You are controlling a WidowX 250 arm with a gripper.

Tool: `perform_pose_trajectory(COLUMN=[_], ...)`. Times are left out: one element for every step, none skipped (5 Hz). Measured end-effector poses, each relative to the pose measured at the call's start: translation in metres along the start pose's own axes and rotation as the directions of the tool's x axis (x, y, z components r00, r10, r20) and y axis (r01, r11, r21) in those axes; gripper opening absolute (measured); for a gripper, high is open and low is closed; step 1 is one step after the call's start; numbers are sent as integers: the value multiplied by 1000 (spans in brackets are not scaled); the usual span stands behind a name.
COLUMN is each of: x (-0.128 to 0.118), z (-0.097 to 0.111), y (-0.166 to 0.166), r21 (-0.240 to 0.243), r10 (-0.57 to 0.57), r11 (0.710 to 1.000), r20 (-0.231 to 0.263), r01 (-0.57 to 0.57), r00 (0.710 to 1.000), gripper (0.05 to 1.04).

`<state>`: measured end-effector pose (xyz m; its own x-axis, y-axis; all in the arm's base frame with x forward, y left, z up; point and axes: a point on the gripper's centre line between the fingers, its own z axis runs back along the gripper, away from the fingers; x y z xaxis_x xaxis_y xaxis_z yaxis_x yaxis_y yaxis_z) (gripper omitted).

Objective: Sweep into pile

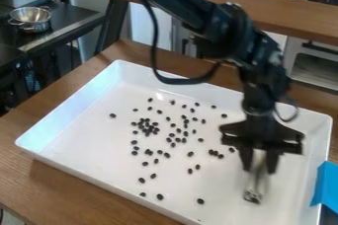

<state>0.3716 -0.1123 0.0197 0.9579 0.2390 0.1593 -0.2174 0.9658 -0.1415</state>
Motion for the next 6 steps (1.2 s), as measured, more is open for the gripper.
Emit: perform_pose_trajectory(x=[3,9,16,20,25,28], z=[4,7,9,11,14,18], y=[30,66,96,126,156,192], r21=[30,46,68,105,144,203], r10=[-16,-3,13,8,-23,-63], r11=[999,999,998,994,989,978], r20=[9,12,5,10,37,63], r01=[15,2,-13,-9,18,49], r00=[1000,1000,1000,1000,999,996], gripper=[380,380,380,380,380,380])
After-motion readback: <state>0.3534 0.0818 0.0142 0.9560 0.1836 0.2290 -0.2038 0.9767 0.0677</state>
